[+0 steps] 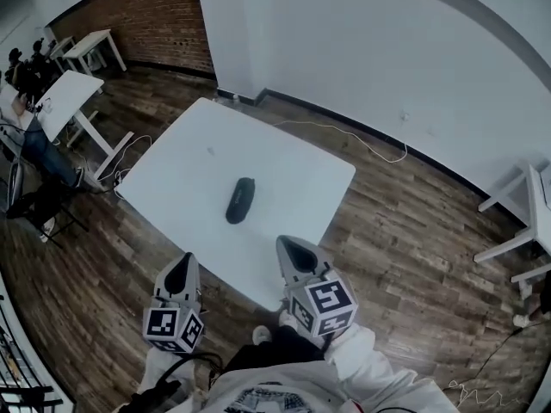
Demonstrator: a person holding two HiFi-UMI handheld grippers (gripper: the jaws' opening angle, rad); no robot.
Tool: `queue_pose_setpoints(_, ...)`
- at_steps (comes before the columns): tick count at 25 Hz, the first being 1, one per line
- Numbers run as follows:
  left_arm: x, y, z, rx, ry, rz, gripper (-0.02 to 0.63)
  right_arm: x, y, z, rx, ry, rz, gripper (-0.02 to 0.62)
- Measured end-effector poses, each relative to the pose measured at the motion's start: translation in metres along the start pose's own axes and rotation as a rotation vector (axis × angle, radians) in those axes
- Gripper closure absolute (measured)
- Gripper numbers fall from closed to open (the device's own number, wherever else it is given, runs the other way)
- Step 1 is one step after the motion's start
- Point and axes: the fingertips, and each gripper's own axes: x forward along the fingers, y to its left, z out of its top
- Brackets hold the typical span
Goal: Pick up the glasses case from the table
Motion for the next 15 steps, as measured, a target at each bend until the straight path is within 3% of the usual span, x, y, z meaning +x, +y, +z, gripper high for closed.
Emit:
queue_pose_setpoints(6,0.021,0.021,-0.008,-0.020,0.045,0.040,0.584,0.068,-0.015,-0.038,0.166,0.149,0.067,0.577)
queue_pose_setpoints(11,0.024,0.046,-0.016,-0.037,0.049,0.051,0.584,0.128,-0.018,-0.084,0.309,0.342,0.115,0.529)
queue_pose_setpoints(13,0.022,0.056,-0.018,-0.041,0.053,0.059,0.584,0.147,-0.016,-0.106,0.370,0.435,0.149,0.503)
queue_pose_setpoints(15,0.020,0.064,-0.018,-0.056,0.073,0.068,0.584,0.161,-0.011,-0.123,0.452,0.502,0.190,0.406)
